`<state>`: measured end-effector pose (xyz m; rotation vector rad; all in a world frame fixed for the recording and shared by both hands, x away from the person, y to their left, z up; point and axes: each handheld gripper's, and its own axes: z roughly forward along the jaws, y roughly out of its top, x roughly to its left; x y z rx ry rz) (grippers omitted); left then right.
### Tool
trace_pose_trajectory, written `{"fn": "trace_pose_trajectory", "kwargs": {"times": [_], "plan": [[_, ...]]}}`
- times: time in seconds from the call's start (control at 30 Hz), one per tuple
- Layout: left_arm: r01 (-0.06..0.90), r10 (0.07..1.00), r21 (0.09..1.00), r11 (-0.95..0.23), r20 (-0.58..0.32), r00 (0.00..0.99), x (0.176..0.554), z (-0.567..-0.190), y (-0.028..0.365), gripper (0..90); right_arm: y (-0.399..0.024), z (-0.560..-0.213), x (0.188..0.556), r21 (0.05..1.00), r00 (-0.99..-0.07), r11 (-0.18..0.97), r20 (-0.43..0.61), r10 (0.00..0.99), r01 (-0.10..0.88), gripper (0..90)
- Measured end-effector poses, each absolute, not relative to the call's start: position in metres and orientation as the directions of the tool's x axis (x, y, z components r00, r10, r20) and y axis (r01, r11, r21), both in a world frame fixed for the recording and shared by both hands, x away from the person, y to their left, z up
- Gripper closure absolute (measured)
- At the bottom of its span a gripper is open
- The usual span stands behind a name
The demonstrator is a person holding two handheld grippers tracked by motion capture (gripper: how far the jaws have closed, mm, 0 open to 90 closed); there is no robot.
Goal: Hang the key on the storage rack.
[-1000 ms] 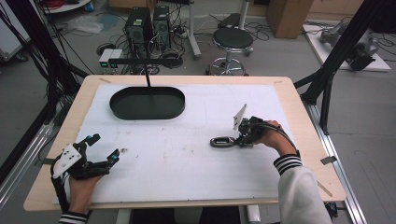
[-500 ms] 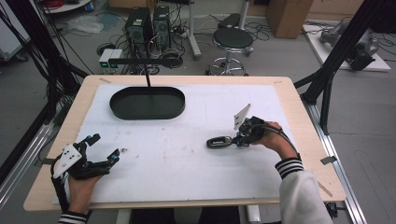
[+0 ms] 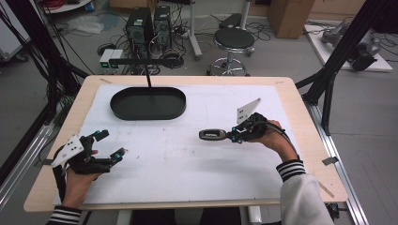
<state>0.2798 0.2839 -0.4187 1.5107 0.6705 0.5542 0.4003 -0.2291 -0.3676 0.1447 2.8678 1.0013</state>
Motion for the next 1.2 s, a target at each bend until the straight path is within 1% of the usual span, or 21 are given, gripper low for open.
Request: {"fn": "trace_pose_trajectory", "kwargs": {"times": [0.17, 0.47, 0.53, 0.8, 1.0, 1.2], "plan": [[0.102, 0.654, 0.994, -0.033, -0.056, 0.754, 0.289, -0.397, 0.279, 5.5, -0.227, -0.359, 0.397, 0.679, -0.99, 0.733, -0.067, 0.122, 0.044, 84.4], [0.127, 0.558, 0.986, -0.112, -0.043, 0.829, 0.31, -0.364, 0.265, 5.5, -0.214, -0.343, 0.395, 0.703, -0.992, 0.711, -0.079, 0.103, 0.018, 84.3], [0.126, 0.545, 0.983, -0.133, -0.034, 0.838, 0.315, -0.356, 0.261, 5.5, -0.207, -0.337, 0.394, 0.695, -0.992, 0.719, -0.096, 0.087, -0.004, 84.4], [0.114, 0.477, 0.969, -0.219, 0.004, 0.879, 0.329, -0.333, 0.24, 5.5, -0.189, -0.33, 0.391, 0.695, -0.993, 0.719, -0.101, 0.057, -0.029, 84.4], [0.12, 0.435, 0.95, -0.288, 0.019, 0.9, 0.333, -0.322, 0.227, 5.5, -0.176, -0.324, 0.389, 0.68, -0.993, 0.731, -0.111, 0.034, -0.051, 84.4], [0.108, 0.396, 0.937, -0.333, 0.035, 0.918, 0.338, -0.312, 0.213, 5.5, -0.164, -0.317, 0.389, 0.689, -0.993, 0.722, -0.116, 0.021, -0.065, 84.3]]}}
